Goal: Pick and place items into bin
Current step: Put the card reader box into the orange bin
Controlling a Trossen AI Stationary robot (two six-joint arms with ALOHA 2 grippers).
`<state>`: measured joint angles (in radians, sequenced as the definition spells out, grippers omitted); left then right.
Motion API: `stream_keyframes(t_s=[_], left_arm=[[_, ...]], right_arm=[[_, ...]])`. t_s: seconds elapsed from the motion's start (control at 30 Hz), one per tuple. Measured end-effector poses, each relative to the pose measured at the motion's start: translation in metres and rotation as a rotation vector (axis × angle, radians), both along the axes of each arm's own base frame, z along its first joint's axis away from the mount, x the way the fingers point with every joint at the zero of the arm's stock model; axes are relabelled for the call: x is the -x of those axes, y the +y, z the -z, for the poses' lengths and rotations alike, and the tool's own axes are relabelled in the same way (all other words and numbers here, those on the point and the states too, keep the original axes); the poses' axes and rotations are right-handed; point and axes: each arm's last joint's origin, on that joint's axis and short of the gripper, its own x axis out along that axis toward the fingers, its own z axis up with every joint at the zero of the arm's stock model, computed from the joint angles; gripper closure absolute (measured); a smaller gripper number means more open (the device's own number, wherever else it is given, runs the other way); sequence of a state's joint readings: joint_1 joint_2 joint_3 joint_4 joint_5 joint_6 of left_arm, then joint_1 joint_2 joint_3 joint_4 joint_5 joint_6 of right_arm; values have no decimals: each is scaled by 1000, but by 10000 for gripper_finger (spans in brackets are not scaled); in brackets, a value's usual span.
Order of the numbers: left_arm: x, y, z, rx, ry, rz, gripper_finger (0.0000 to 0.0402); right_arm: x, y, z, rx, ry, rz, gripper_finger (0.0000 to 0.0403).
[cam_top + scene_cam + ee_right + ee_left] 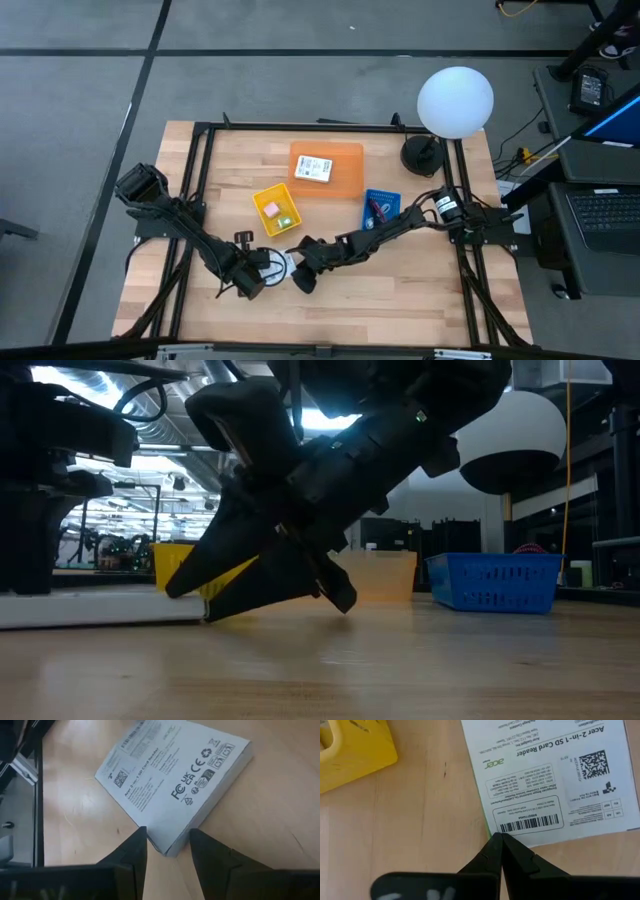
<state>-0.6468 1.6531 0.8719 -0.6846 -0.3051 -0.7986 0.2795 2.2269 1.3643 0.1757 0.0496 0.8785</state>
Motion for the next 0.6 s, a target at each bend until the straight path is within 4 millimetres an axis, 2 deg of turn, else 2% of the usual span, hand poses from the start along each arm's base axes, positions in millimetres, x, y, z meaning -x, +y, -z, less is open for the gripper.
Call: stream_keyframes(t_s=[0.27,0.47,0.6], left_arm=[[-1,-1,0,15,-10,-3,398],[-2,-1,0,16,-13,-2,398],[-2,-1,0,17,-11,-2,398]], right_arm=[[2,-13,-10,-7,54,-22,274],[3,-14,-12,-44,66,-63,274],[1,-25,-15,-67,70,-68,274]])
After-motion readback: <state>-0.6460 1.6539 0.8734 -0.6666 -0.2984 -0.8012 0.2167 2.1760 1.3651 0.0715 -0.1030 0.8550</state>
